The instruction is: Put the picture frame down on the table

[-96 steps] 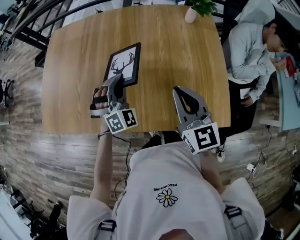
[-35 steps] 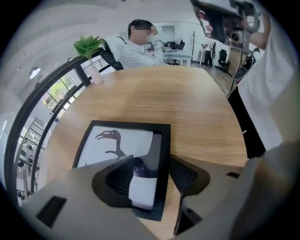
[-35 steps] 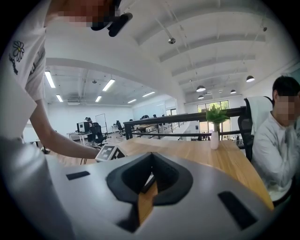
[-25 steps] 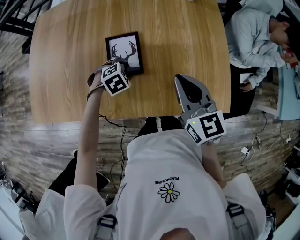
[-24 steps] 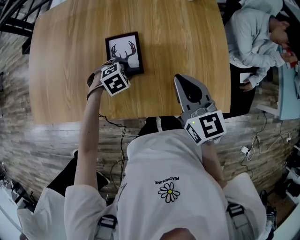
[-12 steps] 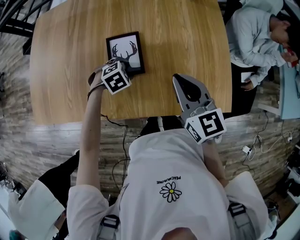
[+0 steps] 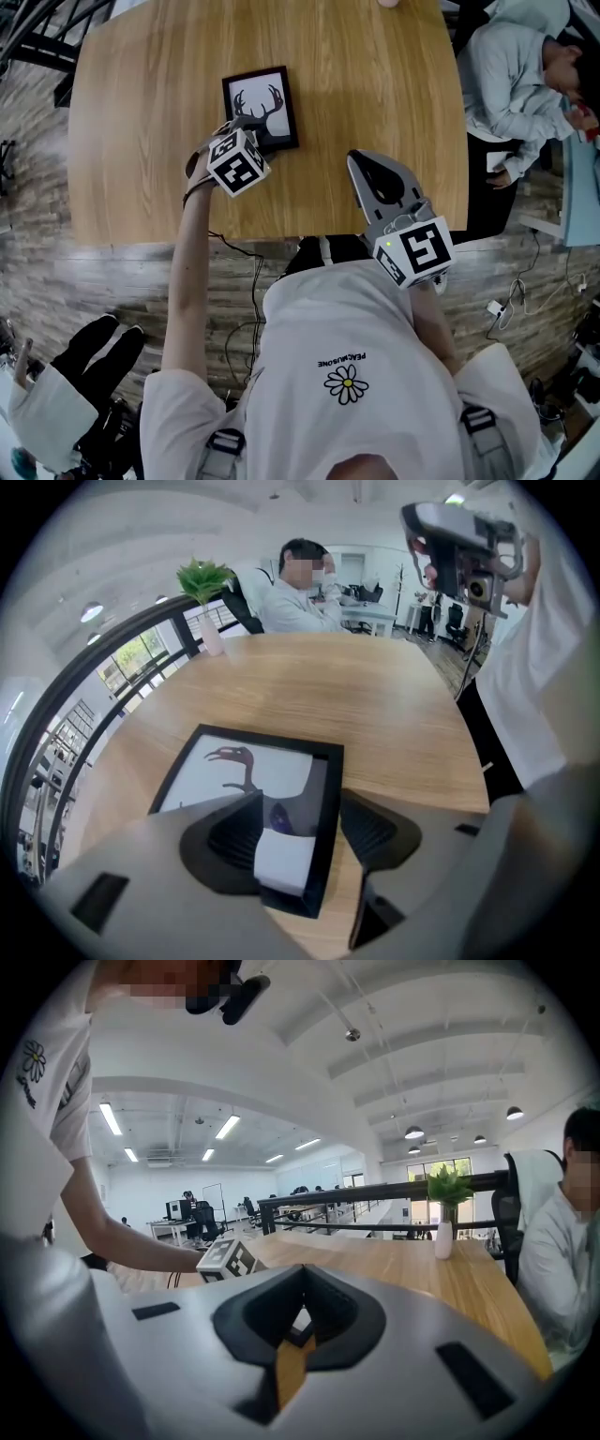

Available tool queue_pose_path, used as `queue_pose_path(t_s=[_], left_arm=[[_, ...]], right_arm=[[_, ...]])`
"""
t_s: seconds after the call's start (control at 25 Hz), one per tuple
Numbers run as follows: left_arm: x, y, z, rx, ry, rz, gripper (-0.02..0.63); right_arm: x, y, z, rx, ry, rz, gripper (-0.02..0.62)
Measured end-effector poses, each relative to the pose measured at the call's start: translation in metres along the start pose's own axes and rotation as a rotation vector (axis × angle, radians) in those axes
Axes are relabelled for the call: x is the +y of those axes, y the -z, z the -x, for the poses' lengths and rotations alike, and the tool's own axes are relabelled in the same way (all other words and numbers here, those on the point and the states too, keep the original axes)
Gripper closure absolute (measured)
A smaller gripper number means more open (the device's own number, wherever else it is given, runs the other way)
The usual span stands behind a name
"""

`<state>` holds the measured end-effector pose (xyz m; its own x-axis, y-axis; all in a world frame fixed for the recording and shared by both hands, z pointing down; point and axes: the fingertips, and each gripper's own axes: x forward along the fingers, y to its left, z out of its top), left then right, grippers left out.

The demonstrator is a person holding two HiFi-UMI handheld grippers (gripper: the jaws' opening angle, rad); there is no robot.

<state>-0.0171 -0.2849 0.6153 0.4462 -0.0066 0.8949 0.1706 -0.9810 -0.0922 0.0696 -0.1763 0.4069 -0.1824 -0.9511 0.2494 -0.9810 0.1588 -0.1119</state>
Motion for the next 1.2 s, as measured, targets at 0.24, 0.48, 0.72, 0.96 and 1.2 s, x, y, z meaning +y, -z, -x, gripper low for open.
queue_pose_path(t_s=[0.24,0.48,0.72,0.96,1.2], left_arm=[[0.037,-0.057,0.071,-0.279,-0.168,0.14,0.38],[0.06,-0.099,0.173,-0.585,-0.381,0.282,0.574],[0.035,-0.115,0.259,-0.917,-0.564,0.495,0.589],[0.014,-0.079,0.299,-1.048,-0.913,0.705,0.589],[0.005,-0.066,0.313,-0.957,-1.108,0.671,0.589]], right_arm=[[0.001,-0.017,-0.006,-0.042,-0.026,0.033,0.589],[0.016,-0.058,-0.028,-0.131,-0.076,0.174,0.589],[0.027,-0.093,-0.041,-0.237,-0.081,0.242,0.589],[0.042,-0.094,-0.046,-0.261,-0.095,0.242,0.589],[0.054,-0.09,-0.051,-0.262,-0.123,0.244,0.589]])
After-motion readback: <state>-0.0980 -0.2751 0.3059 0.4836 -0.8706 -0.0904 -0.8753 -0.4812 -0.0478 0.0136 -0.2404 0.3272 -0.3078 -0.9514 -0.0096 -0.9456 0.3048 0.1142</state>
